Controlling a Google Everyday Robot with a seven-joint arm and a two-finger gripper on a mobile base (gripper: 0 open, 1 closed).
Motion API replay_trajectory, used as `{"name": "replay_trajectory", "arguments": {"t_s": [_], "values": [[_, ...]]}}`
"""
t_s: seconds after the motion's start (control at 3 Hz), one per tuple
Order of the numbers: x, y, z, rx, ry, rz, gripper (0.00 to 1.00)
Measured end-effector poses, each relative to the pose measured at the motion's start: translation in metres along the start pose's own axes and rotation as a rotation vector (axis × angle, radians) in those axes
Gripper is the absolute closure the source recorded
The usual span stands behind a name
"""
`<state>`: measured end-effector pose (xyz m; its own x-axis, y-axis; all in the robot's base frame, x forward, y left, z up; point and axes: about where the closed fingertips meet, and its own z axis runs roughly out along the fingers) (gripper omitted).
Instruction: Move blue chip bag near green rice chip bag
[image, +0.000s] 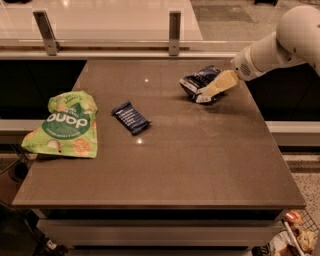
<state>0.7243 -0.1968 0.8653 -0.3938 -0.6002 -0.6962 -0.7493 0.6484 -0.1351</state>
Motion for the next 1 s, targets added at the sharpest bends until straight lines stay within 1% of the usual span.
{"name": "replay_trajectory", "arguments": {"t_s": [0.33,0.67,1.0], "values": [[-0.001,0.001,0.023,0.016,-0.008,0.023,0.0],[0.005,-0.002,0.058,-0.001,-0.002,0.049,0.16],[0.008,-0.001,0.065,-0.008,0.002,0.053,0.4]]}}
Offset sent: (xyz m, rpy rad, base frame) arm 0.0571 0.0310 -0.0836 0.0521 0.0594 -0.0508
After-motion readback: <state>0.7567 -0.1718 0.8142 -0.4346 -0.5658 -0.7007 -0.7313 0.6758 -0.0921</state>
